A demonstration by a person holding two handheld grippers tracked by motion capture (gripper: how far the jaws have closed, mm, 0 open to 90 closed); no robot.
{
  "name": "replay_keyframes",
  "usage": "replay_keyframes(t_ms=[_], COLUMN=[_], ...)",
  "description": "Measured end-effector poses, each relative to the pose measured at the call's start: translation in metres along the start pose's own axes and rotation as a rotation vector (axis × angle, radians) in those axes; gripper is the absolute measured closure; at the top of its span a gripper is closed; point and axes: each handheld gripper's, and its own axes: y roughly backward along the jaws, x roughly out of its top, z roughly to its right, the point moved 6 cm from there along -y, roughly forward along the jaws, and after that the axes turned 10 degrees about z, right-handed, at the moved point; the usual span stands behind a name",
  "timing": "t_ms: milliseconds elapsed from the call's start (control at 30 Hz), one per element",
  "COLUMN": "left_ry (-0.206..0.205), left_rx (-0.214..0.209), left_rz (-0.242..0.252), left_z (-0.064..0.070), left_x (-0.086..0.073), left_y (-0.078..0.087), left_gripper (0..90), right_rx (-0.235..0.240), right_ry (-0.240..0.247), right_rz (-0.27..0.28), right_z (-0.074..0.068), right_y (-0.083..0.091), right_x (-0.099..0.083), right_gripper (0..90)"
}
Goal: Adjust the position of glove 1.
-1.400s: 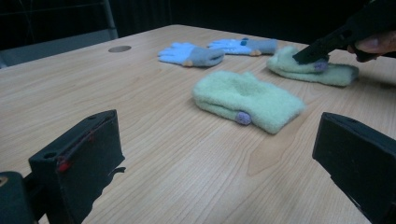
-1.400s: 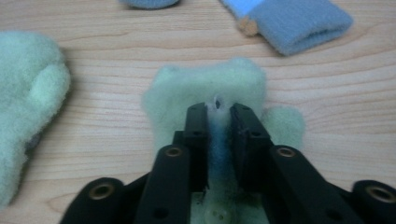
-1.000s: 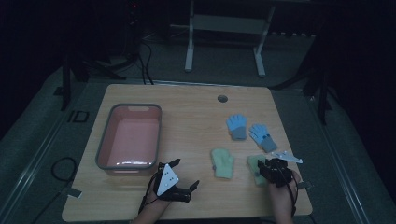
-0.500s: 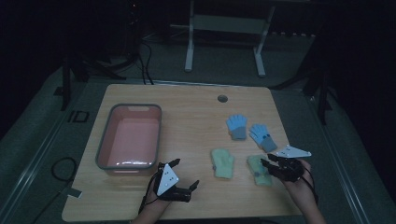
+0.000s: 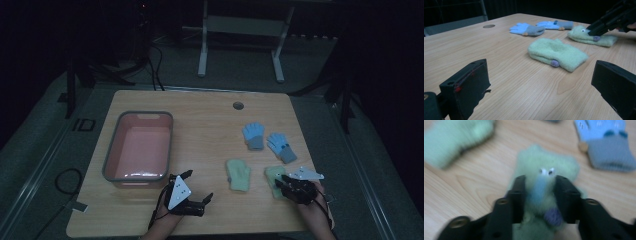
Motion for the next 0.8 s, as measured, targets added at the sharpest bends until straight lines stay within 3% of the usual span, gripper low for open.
replay_keyframes(t_ms=[100, 233, 433, 467, 500, 667, 800], left_ry=[0.000, -0.001, 0.002, 0.003, 0.003, 0.004, 0.003], left_rx=[-0.001, -0.002, 0.000, 0.001, 0.001, 0.000, -0.001], left_rz=[-0.001, -0.001, 0.000, -0.001, -0.002, -0.001, -0.002], left_z=[0.000, 0.000, 0.000, 0.000, 0.000, 0.000, 0.000], left_x=[0.000, 0.000, 0.000, 0.000, 0.000, 0.000, 0.000], left_y=[0.000, 0.000, 0.000, 0.000, 0.000, 0.000, 0.000], left_gripper=[1.7, 1.7, 1.7, 1.7, 1.7, 1.7, 1.7], right_rx=[-0.043, -0.095, -0.155, -0.168, -0.168, -0.221, -0.229], right_ry=[0.050, 0.063, 0.000, -0.030, -0.030, -0.067, -0.105], right_rz=[0.006, 0.013, 0.004, 0.021, 0.021, 0.084, 0.128], right_z=[-0.005, -0.010, -0.014, -0.016, -0.016, -0.023, -0.029], right_y=[-0.002, -0.003, -0.002, 0.002, 0.002, 0.012, 0.018], right_x=[-0.001, -0.001, 0.006, 0.015, 0.015, 0.048, 0.070], right_gripper=[79.0, 83.9, 86.2, 86.2, 86.2, 86.2, 86.2])
